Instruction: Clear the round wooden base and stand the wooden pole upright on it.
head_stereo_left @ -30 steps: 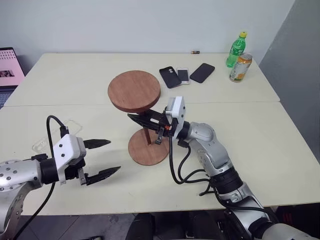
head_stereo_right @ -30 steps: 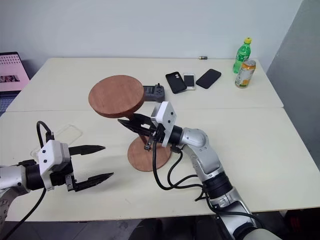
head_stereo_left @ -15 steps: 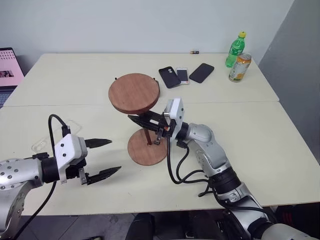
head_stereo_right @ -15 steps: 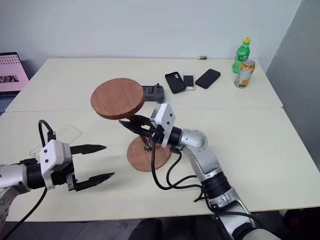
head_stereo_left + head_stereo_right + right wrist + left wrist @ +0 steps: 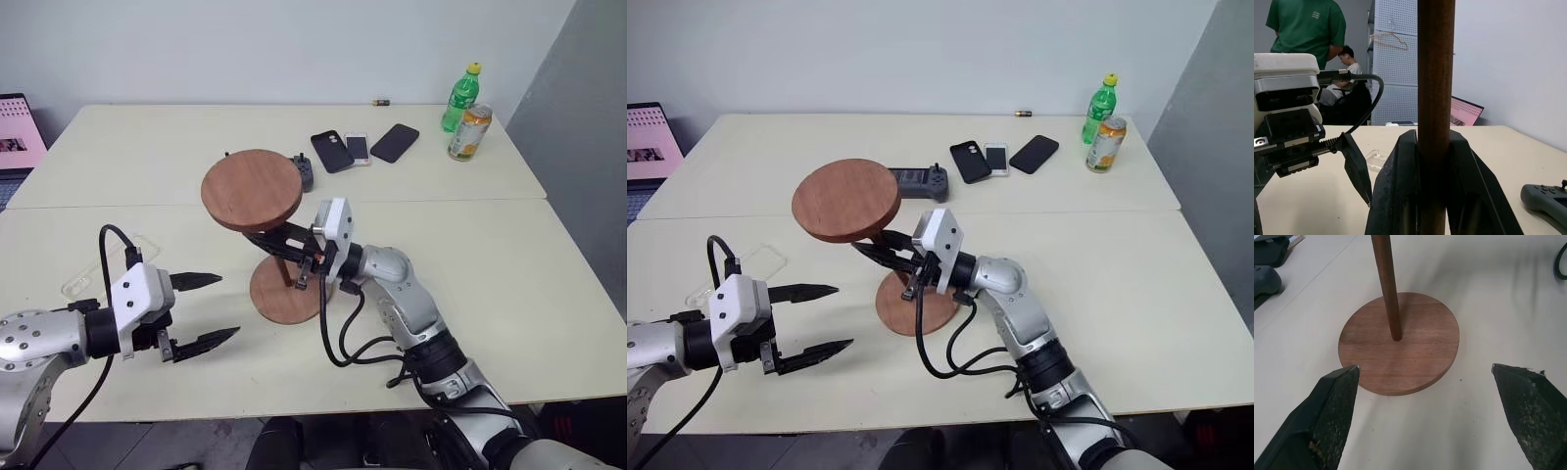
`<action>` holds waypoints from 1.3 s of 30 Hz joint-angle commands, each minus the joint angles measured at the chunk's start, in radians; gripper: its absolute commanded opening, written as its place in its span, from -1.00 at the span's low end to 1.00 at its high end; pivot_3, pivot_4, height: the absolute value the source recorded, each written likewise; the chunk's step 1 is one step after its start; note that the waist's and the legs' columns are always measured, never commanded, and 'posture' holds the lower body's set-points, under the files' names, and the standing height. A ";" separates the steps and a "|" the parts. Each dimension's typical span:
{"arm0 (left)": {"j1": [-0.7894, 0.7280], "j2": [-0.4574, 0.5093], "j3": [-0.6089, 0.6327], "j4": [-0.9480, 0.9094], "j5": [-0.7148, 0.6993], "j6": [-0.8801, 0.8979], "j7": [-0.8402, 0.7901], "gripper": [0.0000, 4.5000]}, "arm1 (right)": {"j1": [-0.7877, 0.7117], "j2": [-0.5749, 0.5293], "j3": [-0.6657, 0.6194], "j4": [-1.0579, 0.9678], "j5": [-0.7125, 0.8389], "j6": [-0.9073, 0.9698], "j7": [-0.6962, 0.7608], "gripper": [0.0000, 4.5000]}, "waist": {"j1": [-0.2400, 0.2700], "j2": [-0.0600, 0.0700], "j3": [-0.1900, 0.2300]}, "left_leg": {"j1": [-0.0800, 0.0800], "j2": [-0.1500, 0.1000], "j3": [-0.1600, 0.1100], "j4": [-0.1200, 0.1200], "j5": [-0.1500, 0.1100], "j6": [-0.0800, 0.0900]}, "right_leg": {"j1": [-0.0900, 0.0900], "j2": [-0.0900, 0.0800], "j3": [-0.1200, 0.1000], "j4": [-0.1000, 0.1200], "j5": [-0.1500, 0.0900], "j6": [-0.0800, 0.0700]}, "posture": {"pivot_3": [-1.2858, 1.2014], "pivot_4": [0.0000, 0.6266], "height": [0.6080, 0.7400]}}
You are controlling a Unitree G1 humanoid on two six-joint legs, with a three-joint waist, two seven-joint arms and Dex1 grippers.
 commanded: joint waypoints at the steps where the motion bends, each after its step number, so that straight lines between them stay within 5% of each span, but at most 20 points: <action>1: -0.014 0.007 0.005 -0.007 0.004 -0.017 0.006 1.00 | -0.001 0.004 0.004 0.007 -0.016 -0.030 -0.004 -0.88 | 0.000 0.000 0.000 | 0.000 0.000 0.000 0.000 0.000 0.000 | 0.000 0.000 0.000 0.000 0.000 0.000 | 0.03 -0.52 1.00; 39: -0.026 0.004 0.000 0.016 0.017 -0.037 -0.002 1.00 | 0.010 -0.034 0.031 -0.004 -0.040 0.047 -0.004 -0.88 | 0.000 -0.003 -0.002 | 0.002 0.000 0.001 0.001 0.000 0.000 | 0.000 0.000 0.001 0.003 0.000 -0.001 | 0.03 -0.52 1.00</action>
